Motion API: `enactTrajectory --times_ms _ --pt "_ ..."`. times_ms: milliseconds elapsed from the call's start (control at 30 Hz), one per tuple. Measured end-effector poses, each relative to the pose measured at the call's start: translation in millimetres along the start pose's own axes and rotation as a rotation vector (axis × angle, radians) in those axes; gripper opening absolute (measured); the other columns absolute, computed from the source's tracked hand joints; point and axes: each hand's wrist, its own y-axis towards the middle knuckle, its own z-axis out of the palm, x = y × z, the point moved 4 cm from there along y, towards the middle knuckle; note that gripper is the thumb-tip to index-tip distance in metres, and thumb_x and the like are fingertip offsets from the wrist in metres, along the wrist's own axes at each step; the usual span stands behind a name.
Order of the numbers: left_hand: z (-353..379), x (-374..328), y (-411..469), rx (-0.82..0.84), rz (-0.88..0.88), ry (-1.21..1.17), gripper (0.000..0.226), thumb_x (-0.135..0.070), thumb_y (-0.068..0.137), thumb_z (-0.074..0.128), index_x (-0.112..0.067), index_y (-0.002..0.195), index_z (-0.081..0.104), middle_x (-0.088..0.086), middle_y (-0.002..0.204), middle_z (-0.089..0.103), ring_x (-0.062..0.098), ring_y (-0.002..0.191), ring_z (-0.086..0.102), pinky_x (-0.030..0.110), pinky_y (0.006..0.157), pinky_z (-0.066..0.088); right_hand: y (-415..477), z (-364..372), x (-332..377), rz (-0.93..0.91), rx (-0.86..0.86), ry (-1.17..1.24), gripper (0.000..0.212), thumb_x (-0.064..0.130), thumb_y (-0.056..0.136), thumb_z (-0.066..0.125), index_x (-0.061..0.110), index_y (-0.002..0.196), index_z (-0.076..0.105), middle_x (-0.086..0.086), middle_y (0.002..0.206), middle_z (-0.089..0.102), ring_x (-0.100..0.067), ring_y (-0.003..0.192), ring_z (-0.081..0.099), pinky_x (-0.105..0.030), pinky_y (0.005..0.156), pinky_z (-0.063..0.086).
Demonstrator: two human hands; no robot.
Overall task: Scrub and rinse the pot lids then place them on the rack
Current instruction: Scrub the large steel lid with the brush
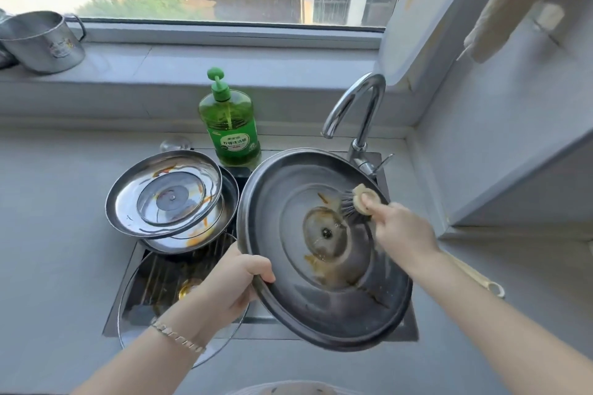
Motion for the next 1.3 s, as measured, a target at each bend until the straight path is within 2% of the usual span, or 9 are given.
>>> enactTrajectory --times_ms 167,300,467,600,733,867,1033,1167,1300 --pt "4.5 -0.3 0.3 0.016 -0.008 0.021 0.065 0.01 0.044 0.046 -0.002 0.107 0.056 0.016 0.082 0.065 0.031 0.071 0.064 0.033 0.061 0.053 -29.7 7.9 38.1 -0.276 -0.026 0.131 0.045 0.025 0.094 0.036 0.046 0.134 0.043 -0.002 0.089 0.05 -0.031 0.09 0.057 -0.032 0.065 0.035" --pt "7.2 -0.5 -3.0 0.038 -0.006 0.038 0.059 0.01 0.044 0.047 0.0 0.102 0.056 0.013 0.072 0.066 0.025 0.06 0.066 0.028 0.05 0.051 8.1 -10.3 -1.9 0.051 -0.068 0.067 0.046 0.023 0.096 0.038 0.047 0.135 0.041 -0.004 0.098 0.054 -0.032 0.097 0.055 -0.032 0.07 0.036" --pt "12.2 -0.9 -1.9 0.051 -0.026 0.026 0.049 0.01 0.045 0.045 -0.001 0.09 0.058 0.013 0.068 0.064 0.026 0.057 0.063 0.027 0.048 0.05 -34.0 -1.4 57.7 -0.367 -0.053 0.182 0.048 0.028 0.088 0.034 0.046 0.131 0.047 -0.002 0.091 0.056 -0.031 0.086 0.058 -0.036 0.069 0.042" --pt "12.4 -2.2 -0.1 0.066 -0.008 0.045 0.05 0.01 0.044 0.045 -0.002 0.091 0.058 0.012 0.068 0.064 0.023 0.056 0.062 0.026 0.046 0.048 7.3 -21.0 18.2 -0.029 -0.101 0.106 0.046 0.02 0.095 0.039 0.044 0.135 0.044 -0.006 0.102 0.055 -0.032 0.098 0.056 -0.035 0.076 0.041" --pt "12.8 -5.0 2.2 0.083 -0.022 0.049 0.049 0.01 0.045 0.045 -0.002 0.09 0.06 0.014 0.071 0.065 0.025 0.058 0.063 0.026 0.047 0.05 -28.5 -4.0 57.3 -0.404 -0.094 0.169 0.047 0.028 0.088 0.035 0.043 0.131 0.049 -0.004 0.089 0.056 -0.034 0.081 0.059 -0.039 0.068 0.047" --pt "14.2 -5.8 4.1 0.092 -0.04 0.086 0.047 0.01 0.045 0.046 0.001 0.089 0.058 0.015 0.07 0.061 0.025 0.055 0.061 0.024 0.046 0.049 16.4 -18.7 12.0 0.015 -0.102 0.112 0.046 0.021 0.096 0.038 0.044 0.136 0.042 -0.006 0.101 0.054 -0.031 0.096 0.055 -0.032 0.071 0.037" --pt "12.5 -1.5 8.6 0.078 -0.074 0.133 0.07 0.01 0.043 0.049 0.013 0.113 0.049 0.021 0.086 0.052 0.032 0.072 0.054 0.029 0.056 0.046 -30.6 -6.8 74.9 -0.458 -0.172 0.181 0.047 0.018 0.085 0.045 0.039 0.126 0.056 -0.004 0.078 0.055 -0.034 0.063 0.058 -0.041 0.054 0.047" --pt "18.3 -4.1 4.7 0.127 -0.08 0.135 0.052 0.01 0.046 0.048 0.004 0.097 0.057 0.017 0.075 0.058 0.029 0.066 0.059 0.026 0.051 0.049 19.0 -28.0 34.2 -0.052 -0.218 0.176 0.046 0.017 0.094 0.04 0.041 0.134 0.046 -0.005 0.09 0.053 -0.033 0.088 0.057 -0.036 0.069 0.042" --pt "13.4 -3.4 8.4 0.114 -0.088 0.127 0.058 0.01 0.046 0.05 0.005 0.103 0.053 0.018 0.08 0.053 0.032 0.071 0.056 0.031 0.058 0.048 -27.2 -15.7 88.4 -0.448 -0.217 0.254 0.049 0.025 0.086 0.034 0.038 0.129 0.053 -0.003 0.081 0.054 -0.034 0.067 0.058 -0.04 0.057 0.048"
